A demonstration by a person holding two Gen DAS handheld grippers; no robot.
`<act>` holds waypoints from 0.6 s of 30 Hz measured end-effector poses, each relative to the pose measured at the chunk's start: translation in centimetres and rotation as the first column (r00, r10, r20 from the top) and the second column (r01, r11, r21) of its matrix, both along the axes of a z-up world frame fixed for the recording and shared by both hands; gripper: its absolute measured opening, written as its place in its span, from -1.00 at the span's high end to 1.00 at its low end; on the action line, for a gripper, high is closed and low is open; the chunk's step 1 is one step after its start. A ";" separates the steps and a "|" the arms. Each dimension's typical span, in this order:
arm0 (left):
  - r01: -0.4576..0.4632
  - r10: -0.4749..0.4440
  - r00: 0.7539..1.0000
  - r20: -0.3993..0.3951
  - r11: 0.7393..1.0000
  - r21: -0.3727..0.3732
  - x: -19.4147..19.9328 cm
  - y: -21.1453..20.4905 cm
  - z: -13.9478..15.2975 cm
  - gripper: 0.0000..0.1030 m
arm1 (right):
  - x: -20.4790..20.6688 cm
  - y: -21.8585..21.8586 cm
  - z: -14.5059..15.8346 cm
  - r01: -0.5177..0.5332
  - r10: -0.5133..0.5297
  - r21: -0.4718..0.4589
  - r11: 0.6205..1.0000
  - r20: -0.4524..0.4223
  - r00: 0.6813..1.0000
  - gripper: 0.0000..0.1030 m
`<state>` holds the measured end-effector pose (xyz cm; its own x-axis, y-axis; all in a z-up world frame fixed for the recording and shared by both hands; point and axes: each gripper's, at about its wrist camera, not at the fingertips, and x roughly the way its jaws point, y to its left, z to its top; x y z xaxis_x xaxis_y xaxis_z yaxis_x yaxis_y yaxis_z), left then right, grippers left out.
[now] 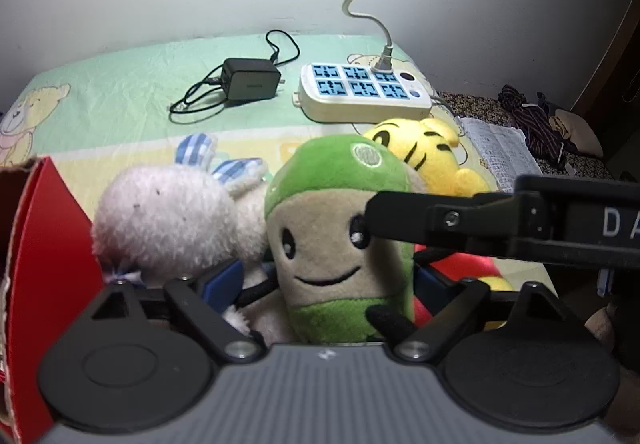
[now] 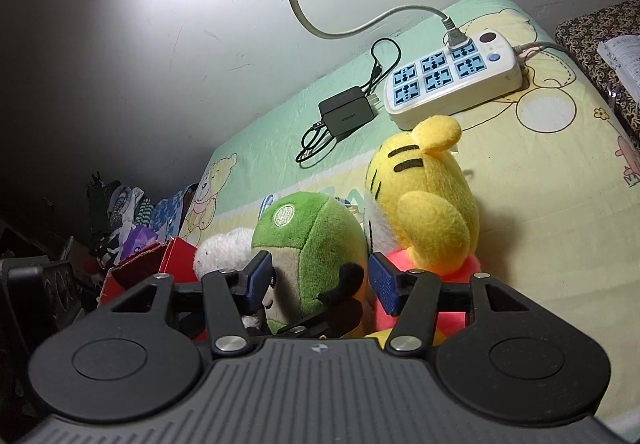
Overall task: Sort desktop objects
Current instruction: 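Grasp the green antenna plush with the right gripper and lift it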
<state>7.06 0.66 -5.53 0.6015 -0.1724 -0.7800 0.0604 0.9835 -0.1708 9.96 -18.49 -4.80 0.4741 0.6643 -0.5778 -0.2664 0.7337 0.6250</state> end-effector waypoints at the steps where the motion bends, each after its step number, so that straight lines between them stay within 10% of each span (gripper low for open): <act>1: 0.008 -0.008 1.000 -0.014 1.000 -0.013 0.2 0.0 -0.2 -0.57 | 0.1 0.1 -0.2 -0.005 0.005 0.002 1.000 -0.007 1.000 -0.13; 18: 0.047 -0.047 0.999 0.008 0.999 -0.004 -1.4 -0.1 1.3 -0.33 | -0.9 0.5 0.9 -0.067 0.066 0.032 0.997 0.006 0.998 -0.01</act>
